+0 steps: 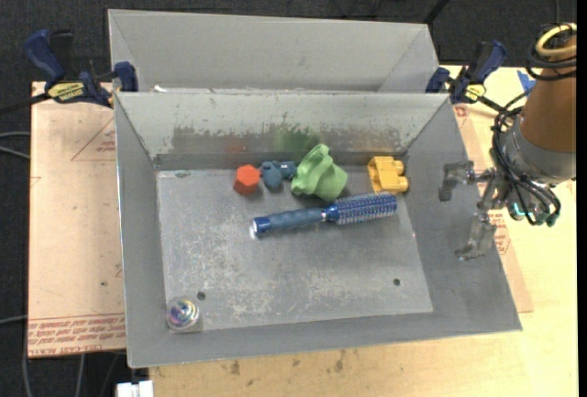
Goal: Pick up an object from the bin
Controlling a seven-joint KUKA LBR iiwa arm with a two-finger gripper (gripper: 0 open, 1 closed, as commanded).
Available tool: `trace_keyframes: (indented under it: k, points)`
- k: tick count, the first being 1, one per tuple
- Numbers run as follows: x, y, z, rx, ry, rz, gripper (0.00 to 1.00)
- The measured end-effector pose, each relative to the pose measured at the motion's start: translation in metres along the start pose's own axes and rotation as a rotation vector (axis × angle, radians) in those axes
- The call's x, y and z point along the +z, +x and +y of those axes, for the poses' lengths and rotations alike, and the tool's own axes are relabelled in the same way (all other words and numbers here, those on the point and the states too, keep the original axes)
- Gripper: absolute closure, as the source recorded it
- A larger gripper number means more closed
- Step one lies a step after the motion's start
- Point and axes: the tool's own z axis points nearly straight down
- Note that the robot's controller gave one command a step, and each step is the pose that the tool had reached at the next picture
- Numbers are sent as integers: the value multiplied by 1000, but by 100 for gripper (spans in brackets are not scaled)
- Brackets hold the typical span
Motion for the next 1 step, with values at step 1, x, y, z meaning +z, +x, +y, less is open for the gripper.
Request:
trace_keyframes:
  k: [1]
  points:
    - [147, -63, 105, -307, 6, -23, 0]
